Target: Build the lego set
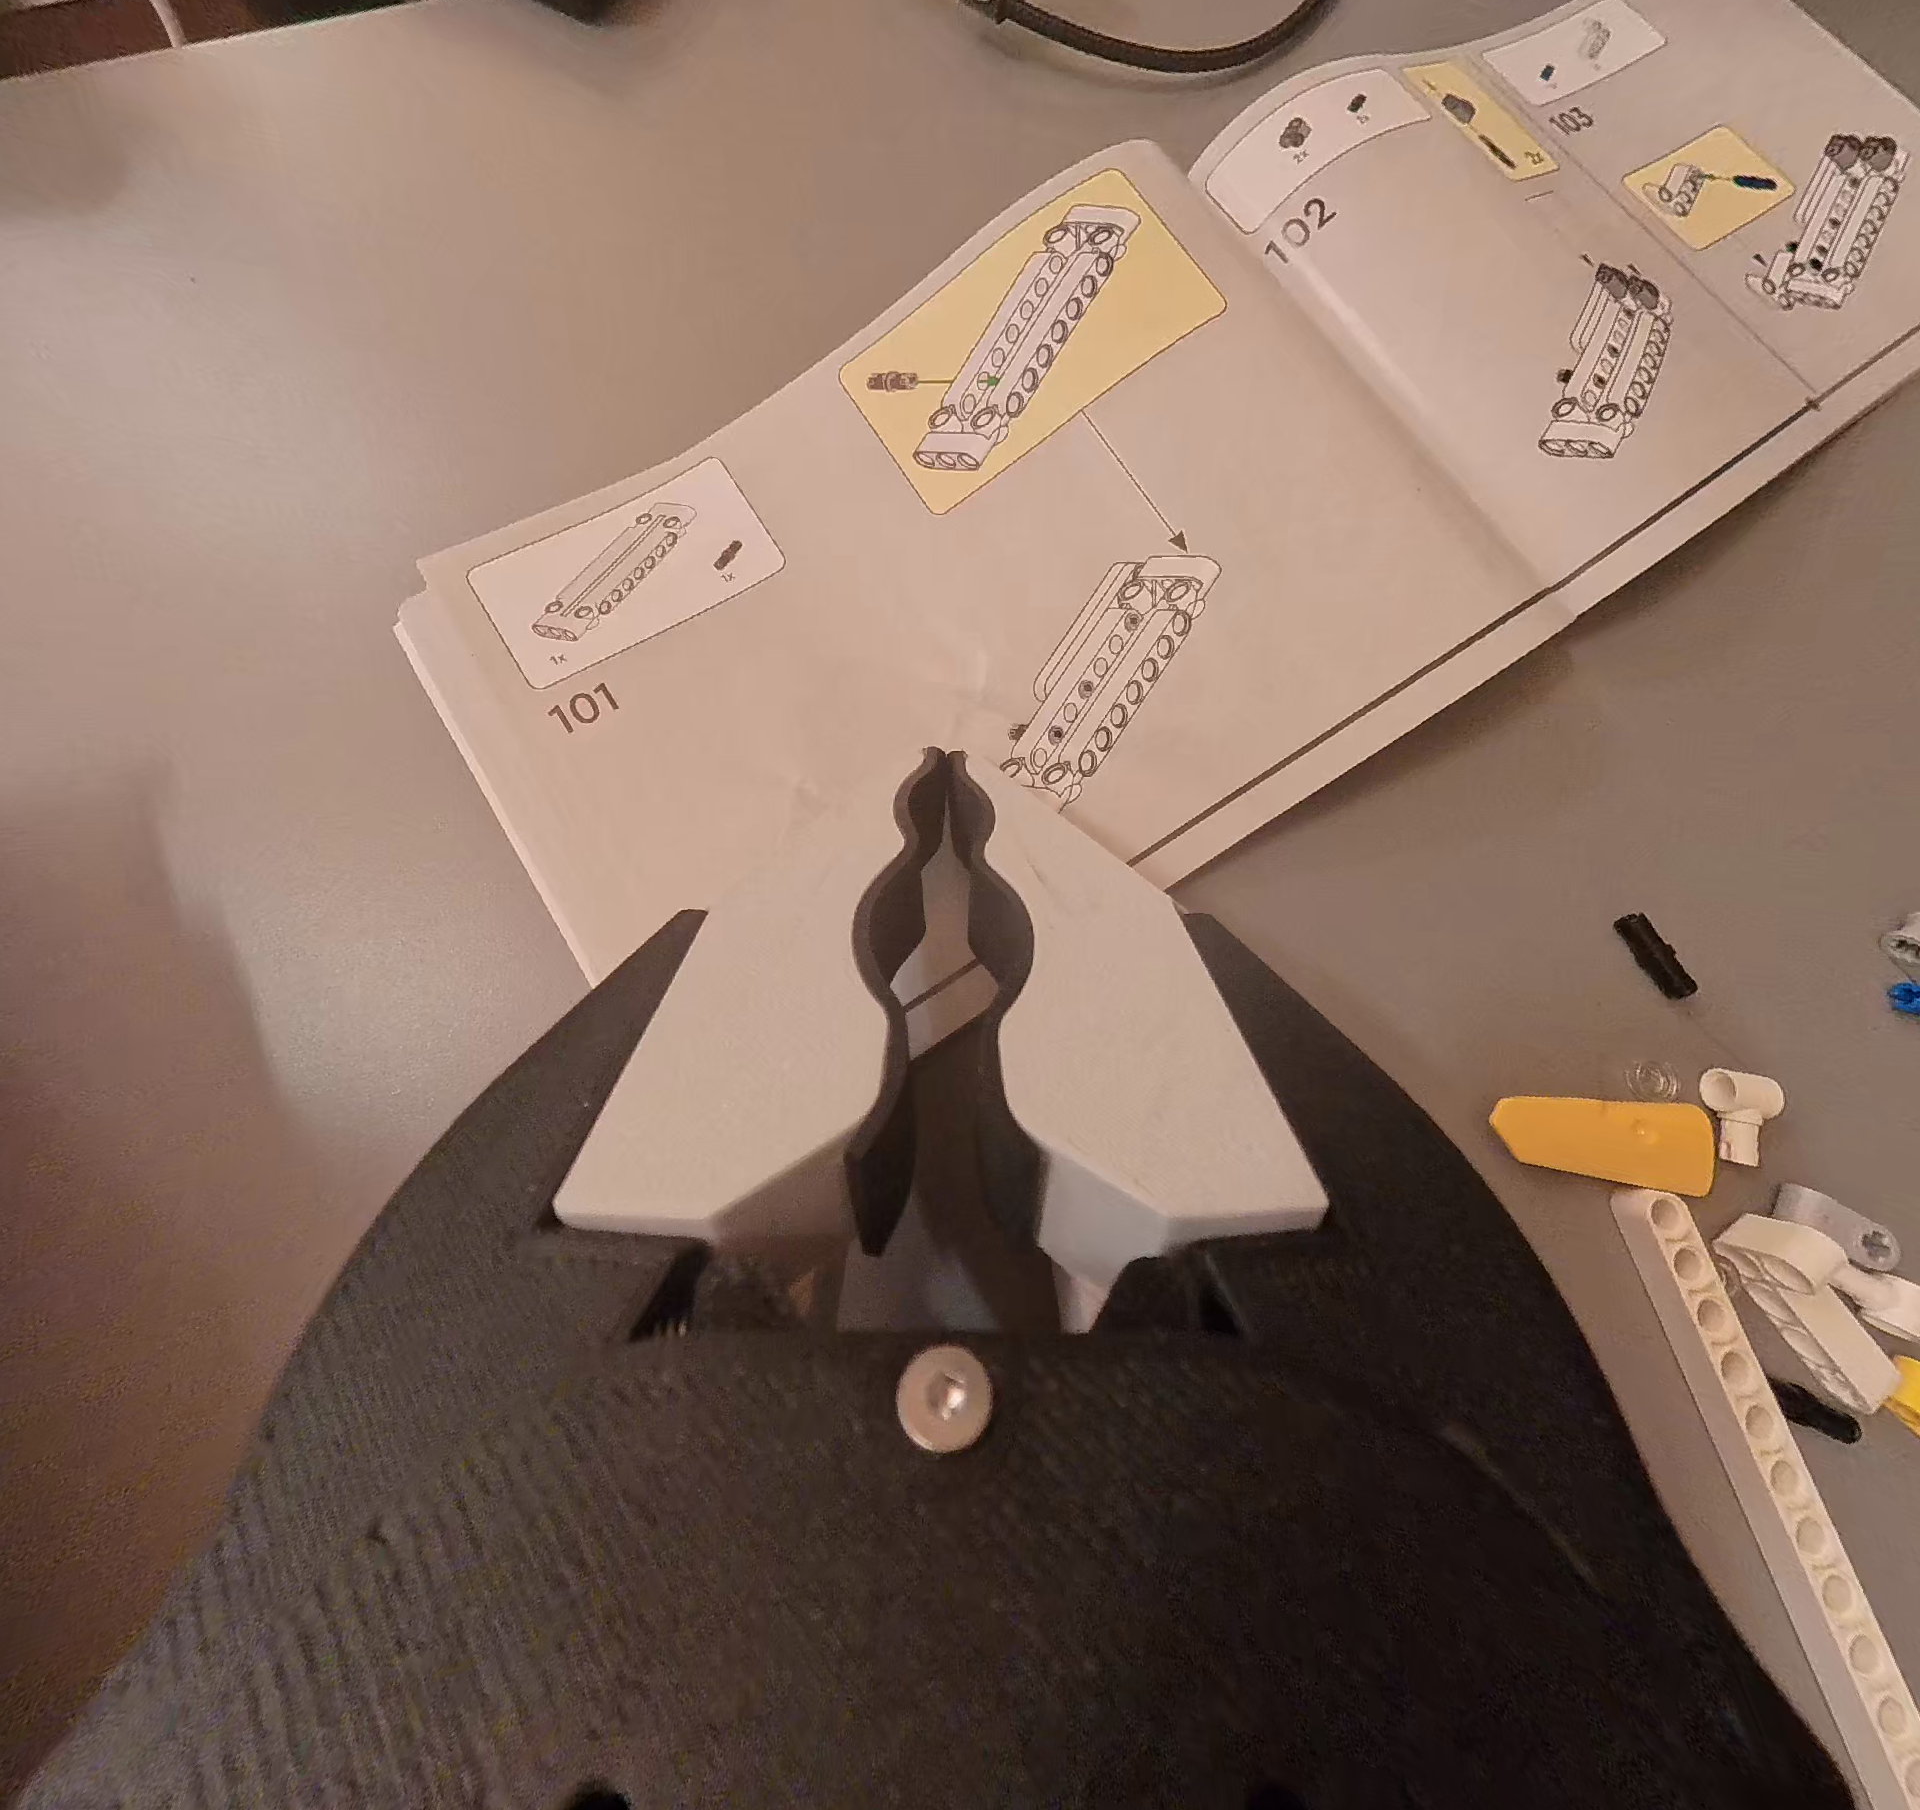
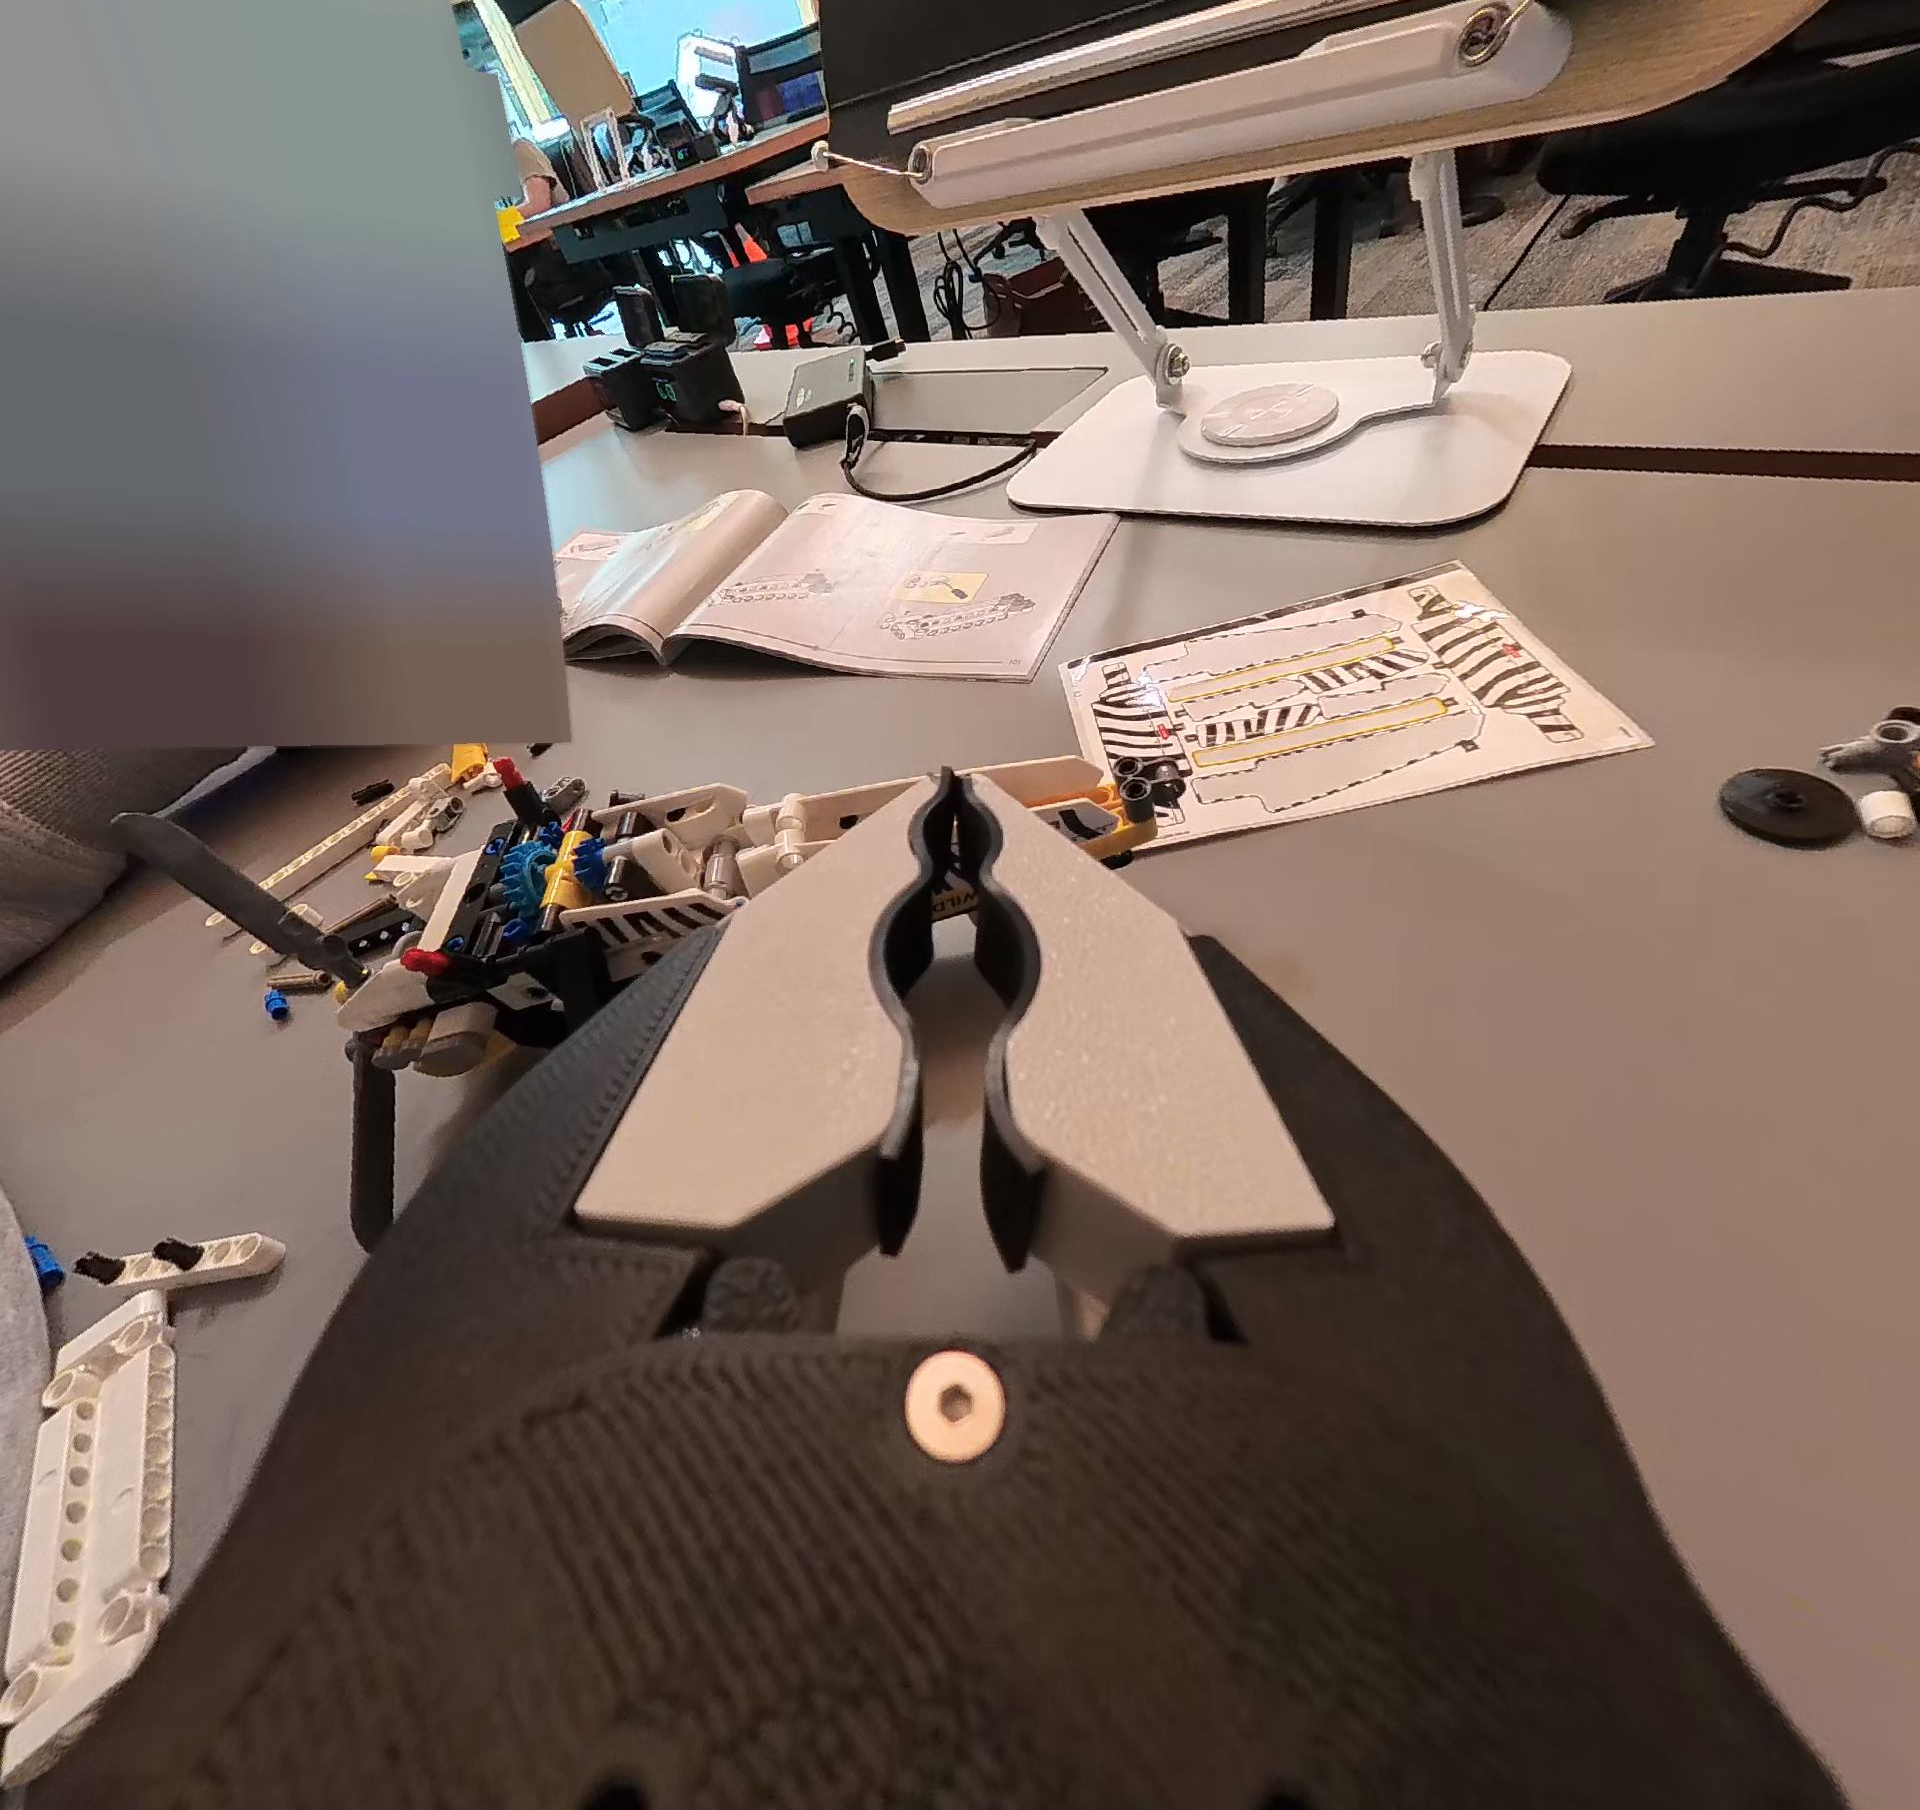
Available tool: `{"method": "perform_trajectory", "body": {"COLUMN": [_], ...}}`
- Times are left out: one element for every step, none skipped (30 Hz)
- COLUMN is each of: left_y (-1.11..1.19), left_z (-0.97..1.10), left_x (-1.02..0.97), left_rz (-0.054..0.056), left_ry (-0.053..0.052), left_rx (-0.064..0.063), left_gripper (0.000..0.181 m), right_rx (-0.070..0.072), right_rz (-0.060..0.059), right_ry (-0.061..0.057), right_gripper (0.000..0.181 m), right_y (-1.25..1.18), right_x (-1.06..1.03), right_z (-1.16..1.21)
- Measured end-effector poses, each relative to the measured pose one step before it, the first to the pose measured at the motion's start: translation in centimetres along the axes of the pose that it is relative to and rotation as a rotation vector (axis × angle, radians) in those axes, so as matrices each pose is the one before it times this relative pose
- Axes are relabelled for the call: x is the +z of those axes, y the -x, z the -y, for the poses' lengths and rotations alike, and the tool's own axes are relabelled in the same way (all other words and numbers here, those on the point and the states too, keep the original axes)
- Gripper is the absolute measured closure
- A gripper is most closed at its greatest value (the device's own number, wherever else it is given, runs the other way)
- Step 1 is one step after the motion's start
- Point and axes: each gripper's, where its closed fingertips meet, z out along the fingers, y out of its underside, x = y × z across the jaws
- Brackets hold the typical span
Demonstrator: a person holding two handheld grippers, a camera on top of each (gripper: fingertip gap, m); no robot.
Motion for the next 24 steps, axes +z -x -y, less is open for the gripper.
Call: {"method": "perform_trajectory", "body": {"left_y": [0.006, -0.009, 0.004, -0.007, 0.005, 0.001, -0.006, 0.002, -0.001, -0.003, 0.006, 0.003, -0.009, 0.005, -0.002, 0.002, 0.009, -0.001, 0.005, -0.005, 0.005, 0.008, 0.006, 0.008], "left_z": [0.0, -0.002, 0.0, 0.004, 0.005, -0.008, -0.002, -0.003, 0.003, -0.002, -0.002, 0.001, -0.001, -0.002, 0.007, -0.003, 0.001, 0.001, -0.01, 0.002, -0.005, -0.008, -0.005, -0.003], "left_x": [0.0, -0.001, 0.0, 0.005, 0.005, 0.007, -0.001, -0.001, 0.004, -0.001, -0.001, 0.003, 0.002, 0.001, -0.006, -0.004, 0.001, 0.0, 0.002, 0.0, -0.005, 0.011, 0.017, 0.0], "left_rz": [0.0003, 0.0002, 0.0002, 0.0, -0.0001, 0.0, 0.0004, 0.0007, 0.001, 0.0012, 0.0016, 0.0025, 0.0032, 0.0039, 0.0043, 0.0041, 0.0041, 0.0043, 0.0042, 0.0035, 0.0023, 0.0013, 0.0003, -0.0009], "left_ry": [0.0, 0.0, 0.0, 0.0, 0.0, 0.0, 0.0, 0.0001, 0.0, 0.0, 0.0, 0.0, 0.0, 0.0001, -0.0001, -0.0001, 0.0, -0.0001, -0.0001, 0.0, 0.0003, 0.0007, 0.0009, 0.0003], "left_rx": [0.0003, 0.0003, 0.0002, 0.0, -0.0001, 0.0, 0.0004, 0.0008, 0.001, 0.0012, 0.0016, 0.0026, 0.0033, 0.004, 0.0044, 0.0041, 0.0042, 0.0044, 0.0044, 0.0036, 0.0022, 0.0008, -0.0005, -0.0011], "left_gripper": [0.18, 0.18, 0.18, 0.18, 0.18, 0.18, 0.18, 0.18, 0.18, 0.18, 0.18, 0.18, 0.18, 0.18, 0.18, 0.18, 0.18, 0.18, 0.18, 0.18, 0.18, 0.18, 0.18, 0.18], "right_rx": [-0.0003, -0.0002, 0.0002, 0.0002, 0.0001, 0.0, -0.0001, -0.0004, -0.0013, -0.0027, -0.0041, -0.0054, -0.0066, -0.0081, -0.01, -0.0115, -0.0091, -0.0059, -0.0056, -0.0087, -0.013, -0.0162, -0.0176, -0.0182], "right_rz": [-0.0001, -0.0001, 0.0001, 0.0001, 0.0, 0.0, 0.0, 0.0001, 0.0001, 0.0002, -0.0005, -0.0019, -0.0023, -0.0028, -0.0028, -0.0033, -0.0017, 0.0031, 0.0075, 0.0075, 0.005, 0.002, 0.0002, -0.0004], "right_ry": [0.0002, 0.0002, 0.0002, 0.0, -0.0001, 0.0, 0.0002, 0.0002, -0.0003, -0.0003, -0.0001, 0.0001, 0.0, -0.0012, -0.0035, -0.0069, -0.0106, -0.0115, -0.0097, -0.0108, -0.0144, -0.0172, -0.0176, -0.0146], "right_gripper": [0.181, 0.181, 0.181, 0.181, 0.181, 0.181, 0.181, 0.181, 0.181, 0.181, 0.181, 0.181, 0.181, 0.181, 0.181, 0.181, 0.181, 0.181, 0.181, 0.181, 0.181, 0.181, 0.181, 0.181], "right_y": [0.007, -0.005, 0.0, -0.006, -0.001, -0.001, -0.003, -0.001, 0.013, 0.039, 0.03, 0.039, 0.039, 0.052, 0.076, 0.11, 0.16, 0.256, 0.355, 0.377, 0.372, 0.348, 0.313, 0.301], "right_x": [0.002, 0.001, 0.008, -0.003, 0.003, 0.0, 0.008, -0.001, -0.001, -0.001, -0.001, 0.011, -0.003, -0.019, -0.046, -0.08, -0.117, -0.156, -0.19, -0.212, -0.223, -0.243, -0.221, -0.199], "right_z": [-0.005, -0.012, 0.0, 0.002, -0.008, 0.0, 0.0, -0.003, -0.002, 0.0, 0.006, -0.003, -0.008, 0.007, 0.045, 0.082, 0.142, 0.17, 0.201, 0.279, 0.36, 0.429, 0.428, 0.363]}}
